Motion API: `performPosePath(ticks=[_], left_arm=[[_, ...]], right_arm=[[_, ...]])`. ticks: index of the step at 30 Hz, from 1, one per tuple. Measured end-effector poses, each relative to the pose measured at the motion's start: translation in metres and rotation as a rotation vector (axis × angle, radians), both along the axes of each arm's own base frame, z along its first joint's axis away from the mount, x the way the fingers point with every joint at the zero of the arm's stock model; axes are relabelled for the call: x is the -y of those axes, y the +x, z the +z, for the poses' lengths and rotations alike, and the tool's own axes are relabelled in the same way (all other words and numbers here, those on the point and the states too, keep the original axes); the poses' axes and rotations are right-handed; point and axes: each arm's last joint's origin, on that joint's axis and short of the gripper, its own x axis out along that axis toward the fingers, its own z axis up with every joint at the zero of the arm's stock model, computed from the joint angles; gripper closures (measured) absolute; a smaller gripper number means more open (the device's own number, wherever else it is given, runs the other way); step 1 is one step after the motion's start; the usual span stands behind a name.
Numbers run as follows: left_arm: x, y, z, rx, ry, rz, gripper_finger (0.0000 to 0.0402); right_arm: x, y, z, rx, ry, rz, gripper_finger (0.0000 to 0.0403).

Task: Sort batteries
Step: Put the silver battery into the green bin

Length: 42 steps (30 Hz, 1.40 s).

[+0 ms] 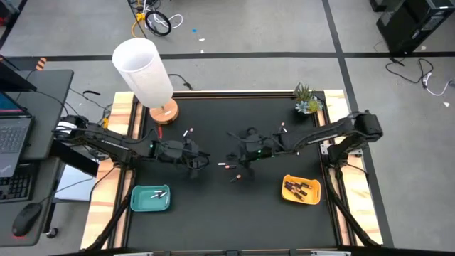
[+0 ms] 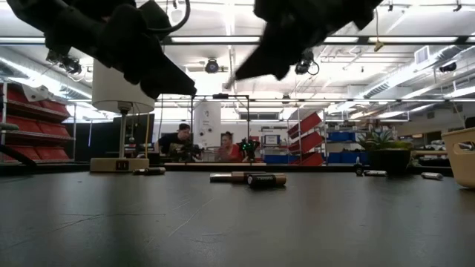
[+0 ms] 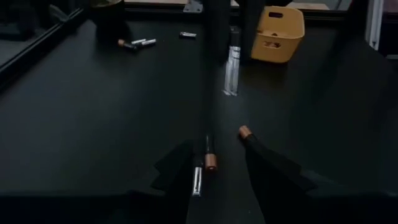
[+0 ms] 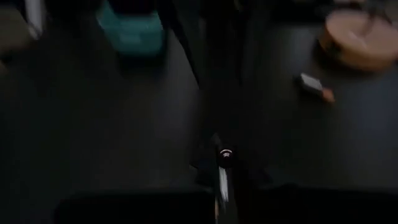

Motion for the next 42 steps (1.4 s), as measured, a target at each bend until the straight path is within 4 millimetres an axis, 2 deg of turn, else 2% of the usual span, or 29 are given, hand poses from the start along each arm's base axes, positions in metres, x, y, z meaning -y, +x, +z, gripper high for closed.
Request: performPosePath(ticks=[4,8,17,24,27,31,32,42], left_arm=[[0.005,0.000,0.000,0.001,0.014,-0.022,0.0238],[0.007,0.000,0.001,0.012,0.014,-0.034,0.0238],[0.009,0.001,0.005,0.057,0.004,-0.035,0.0238],[0.009,0.002,0.007,0.079,-0.016,-0.010,0.0240],[0.009,0.001,0.005,0.052,-0.031,-0.003,0.0266],[0.010,0.000,0.003,0.035,-0.035,-0.012,0.0352],[0.010,0.000,0.004,0.040,-0.041,-0.025,0.0361],[0.010,0.003,0.010,-0.040,-0.052,-0.003,0.0361]], right_arm=[[-0.002,0.015,-0.004,0.119,0.010,0.018,0.0385],[-0.003,0.022,-0.009,0.155,0.023,0.026,0.0385],[-0.009,0.034,0.000,0.191,0.031,0.030,0.0385],[-0.010,0.043,-0.020,0.143,0.033,0.016,0.0385],[-0.013,0.044,-0.021,0.148,0.019,0.015,0.0385],[-0.017,0.044,-0.020,0.165,0.000,0.013,0.0384],[-0.018,0.044,-0.020,0.164,0.000,0.015,0.0382],[-0.021,0.045,-0.020,0.176,-0.004,0.022,0.0347]])
